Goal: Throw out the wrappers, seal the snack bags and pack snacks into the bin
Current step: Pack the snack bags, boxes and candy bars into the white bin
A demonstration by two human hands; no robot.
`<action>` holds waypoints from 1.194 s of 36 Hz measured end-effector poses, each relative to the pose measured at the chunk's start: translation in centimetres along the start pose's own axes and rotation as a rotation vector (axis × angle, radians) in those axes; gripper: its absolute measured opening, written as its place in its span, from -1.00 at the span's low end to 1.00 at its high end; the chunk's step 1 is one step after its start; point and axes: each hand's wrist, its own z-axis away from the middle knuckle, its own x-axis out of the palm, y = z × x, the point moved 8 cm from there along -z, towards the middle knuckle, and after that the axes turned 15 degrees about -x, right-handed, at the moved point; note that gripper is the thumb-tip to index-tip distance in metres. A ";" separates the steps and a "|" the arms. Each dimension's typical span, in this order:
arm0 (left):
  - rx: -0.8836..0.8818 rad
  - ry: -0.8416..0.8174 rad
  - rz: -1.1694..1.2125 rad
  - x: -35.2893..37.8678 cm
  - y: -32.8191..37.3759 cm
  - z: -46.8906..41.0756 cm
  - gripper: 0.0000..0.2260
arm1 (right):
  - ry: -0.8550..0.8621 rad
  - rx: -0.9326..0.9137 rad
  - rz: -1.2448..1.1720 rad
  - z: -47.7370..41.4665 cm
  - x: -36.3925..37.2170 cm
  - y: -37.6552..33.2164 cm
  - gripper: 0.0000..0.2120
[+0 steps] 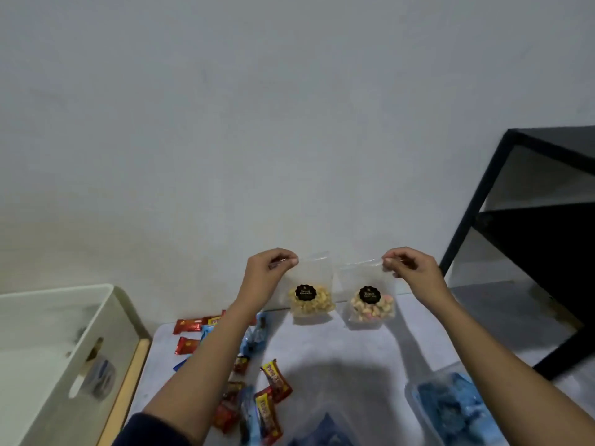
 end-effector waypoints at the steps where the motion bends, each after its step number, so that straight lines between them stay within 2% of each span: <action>1: 0.015 0.006 0.007 -1.6 0.5 0.3 -0.97 | 0.013 -0.005 -0.019 0.2 0.9 -1.1 -0.86; 6: 0.081 0.011 0.055 -10.5 2.1 1.5 -0.94 | 0.013 -0.021 -0.064 1.5 7.1 -6.6 -0.89; 12: 0.148 0.058 0.060 -22.0 2.0 3.1 -0.95 | -0.092 -0.065 -0.093 2.6 17.4 -13.0 -0.91; 22: 0.103 0.146 0.097 -37.0 -1.6 5.2 -0.94 | -0.204 -0.126 -0.301 4.2 34.4 -20.6 -0.89; 32: -0.045 0.091 0.073 -42.5 -8.8 5.8 -0.92 | -0.395 -0.056 -0.407 6.3 47.5 -20.9 -0.89; 39: -0.178 0.029 0.042 -42.0 -15.0 6.2 -0.86 | -0.412 0.036 -0.448 7.9 51.8 -18.7 -0.89; 43: -0.215 -0.003 0.075 -42.1 -17.3 6.2 -0.85 | -0.492 0.016 -0.400 8.2 53.2 -19.1 -0.94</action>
